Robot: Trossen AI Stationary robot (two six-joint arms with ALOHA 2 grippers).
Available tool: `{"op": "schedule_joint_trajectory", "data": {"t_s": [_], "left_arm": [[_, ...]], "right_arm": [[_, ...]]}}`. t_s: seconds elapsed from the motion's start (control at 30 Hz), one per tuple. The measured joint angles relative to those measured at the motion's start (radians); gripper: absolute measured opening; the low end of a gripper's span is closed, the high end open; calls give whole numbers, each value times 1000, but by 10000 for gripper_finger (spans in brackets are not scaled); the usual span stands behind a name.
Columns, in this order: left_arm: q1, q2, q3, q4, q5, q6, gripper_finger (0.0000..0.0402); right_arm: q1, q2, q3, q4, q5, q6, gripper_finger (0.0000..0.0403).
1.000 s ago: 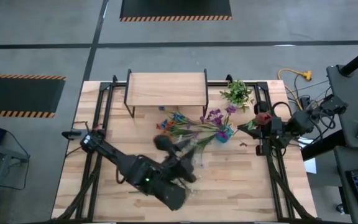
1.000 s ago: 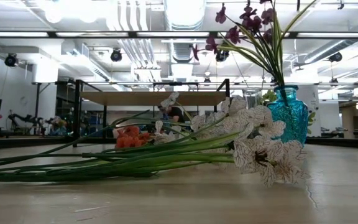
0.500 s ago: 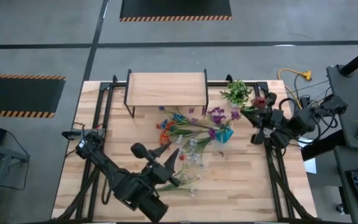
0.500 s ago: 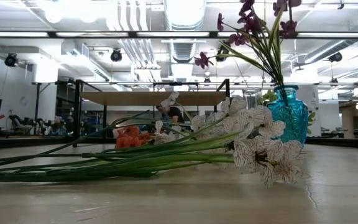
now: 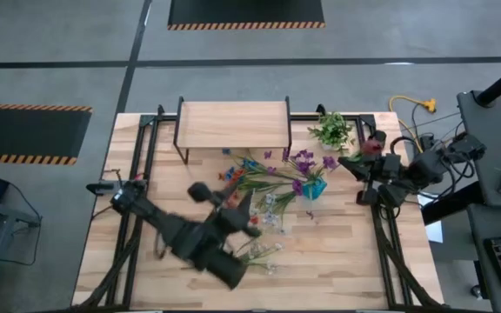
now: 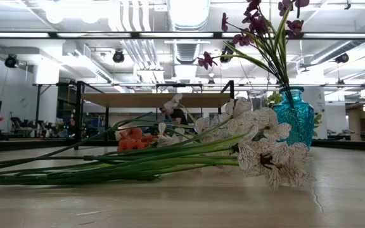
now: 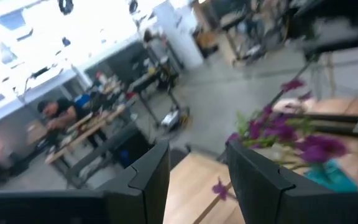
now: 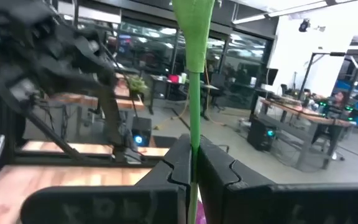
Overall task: Pick and place flowers into a vace then onto a shelf
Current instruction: Put the red tulip into the blue flower vase
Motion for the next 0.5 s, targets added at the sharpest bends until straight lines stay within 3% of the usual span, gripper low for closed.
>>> {"op": "schedule_joint_trajectory", "data": {"t_s": [0.1,0.23,0.3,0.43,0.5], "left_arm": [[66,30,-1,33,42,27,143],[154,49,-1,124,133,201,143],[195,48,-1,219,228,326,143],[254,46,-1,499,515,661,143],[266,45,-1,572,561,741,143]], "right_arm": [[0,-4,4,0,0,1,8],[0,-12,7,-3,0,6,8],[2,-14,7,-8,0,7,8],[2,-15,8,-13,0,7,8],[2,-15,9,-30,-1,8,8]]}}
